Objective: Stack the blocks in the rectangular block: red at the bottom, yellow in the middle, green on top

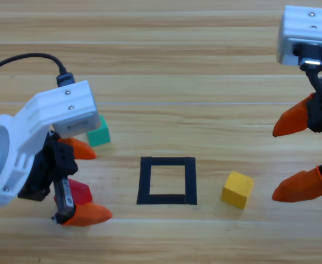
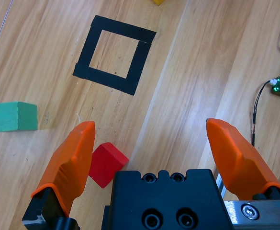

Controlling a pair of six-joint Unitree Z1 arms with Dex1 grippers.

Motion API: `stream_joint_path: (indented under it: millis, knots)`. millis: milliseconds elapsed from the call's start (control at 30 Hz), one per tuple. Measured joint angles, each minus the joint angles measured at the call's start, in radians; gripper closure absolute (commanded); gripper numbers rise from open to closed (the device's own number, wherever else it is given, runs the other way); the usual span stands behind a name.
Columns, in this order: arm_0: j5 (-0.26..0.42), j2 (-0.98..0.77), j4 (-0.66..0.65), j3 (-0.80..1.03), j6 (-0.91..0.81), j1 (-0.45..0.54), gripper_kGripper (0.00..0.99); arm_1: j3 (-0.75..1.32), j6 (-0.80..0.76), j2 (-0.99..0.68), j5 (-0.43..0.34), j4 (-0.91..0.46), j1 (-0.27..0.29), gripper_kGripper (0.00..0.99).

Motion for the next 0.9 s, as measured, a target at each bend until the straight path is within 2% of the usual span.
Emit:
stream_joint_path:
  millis: [333,467,533,667,767,833,900]
  knots:
    - [0.000,0.000,0.000,0.000,0.000,0.000,0.000,0.004,0.003,0.000,-0.010,0.000,0.000,0.021]
    - [0.038,0.001,0.000,0.000,-0.045,0.000,0.001,0.004,0.073,0.000,-0.062,0.000,0.001,0.045]
    - [0.102,0.011,0.000,-0.006,-0.152,0.000,0.011,0.005,0.113,0.000,-0.104,-0.007,0.001,0.048]
    - [0.163,0.050,0.071,-0.096,-0.429,-0.001,0.016,0.015,0.197,0.004,-0.114,-0.024,0.001,0.054]
    - [0.217,0.094,0.206,-0.198,-0.628,-0.001,0.016,0.016,0.284,0.033,-0.195,-0.037,0.001,0.053]
    - [0.228,0.143,0.269,-0.247,-0.728,0.000,0.016,0.016,0.349,0.074,-0.258,-0.041,0.001,0.053]
    - [0.230,0.185,0.313,-0.267,-0.777,0.002,0.016,0.015,0.409,0.098,-0.291,-0.044,0.001,0.051]
